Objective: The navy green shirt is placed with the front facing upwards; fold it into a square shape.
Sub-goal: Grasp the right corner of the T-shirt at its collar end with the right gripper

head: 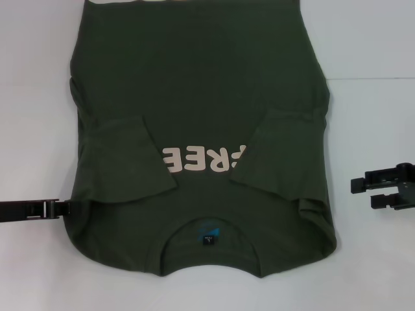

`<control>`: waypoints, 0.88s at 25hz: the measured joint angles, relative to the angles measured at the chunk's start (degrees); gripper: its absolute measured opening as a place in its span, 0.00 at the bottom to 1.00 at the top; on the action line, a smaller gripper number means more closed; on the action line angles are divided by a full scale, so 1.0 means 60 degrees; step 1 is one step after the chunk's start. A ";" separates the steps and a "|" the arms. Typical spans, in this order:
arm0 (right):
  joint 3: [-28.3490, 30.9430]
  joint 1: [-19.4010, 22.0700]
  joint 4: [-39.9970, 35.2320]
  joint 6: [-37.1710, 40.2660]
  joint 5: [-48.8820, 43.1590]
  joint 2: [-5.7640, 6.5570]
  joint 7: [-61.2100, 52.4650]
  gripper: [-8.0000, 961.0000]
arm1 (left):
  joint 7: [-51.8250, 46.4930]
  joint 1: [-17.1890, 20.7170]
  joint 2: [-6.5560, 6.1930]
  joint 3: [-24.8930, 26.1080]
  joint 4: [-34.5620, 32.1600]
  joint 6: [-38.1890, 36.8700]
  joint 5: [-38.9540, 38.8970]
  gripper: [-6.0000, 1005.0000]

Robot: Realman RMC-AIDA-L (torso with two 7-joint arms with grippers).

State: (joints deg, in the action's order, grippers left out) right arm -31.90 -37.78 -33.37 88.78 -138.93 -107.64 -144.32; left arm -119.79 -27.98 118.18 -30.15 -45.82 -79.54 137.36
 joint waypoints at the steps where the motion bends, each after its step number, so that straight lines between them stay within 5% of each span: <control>1: -0.0001 -0.0100 -0.0002 -0.0014 -0.0183 -0.0027 -0.0047 0.84 | 0.0000 0.0001 0.0000 0.0001 0.0001 0.0000 0.0000 0.07; 22: -0.2465 -0.1496 0.0007 -0.1412 -0.0530 -0.0465 -0.1406 0.82 | 0.0000 -0.0038 -0.0011 0.0001 0.0005 0.0087 -0.0118 0.07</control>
State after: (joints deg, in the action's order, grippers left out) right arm -46.69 -46.75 -33.33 80.31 -142.11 -110.43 -152.76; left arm -119.79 -28.21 118.11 -30.15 -45.79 -79.01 136.66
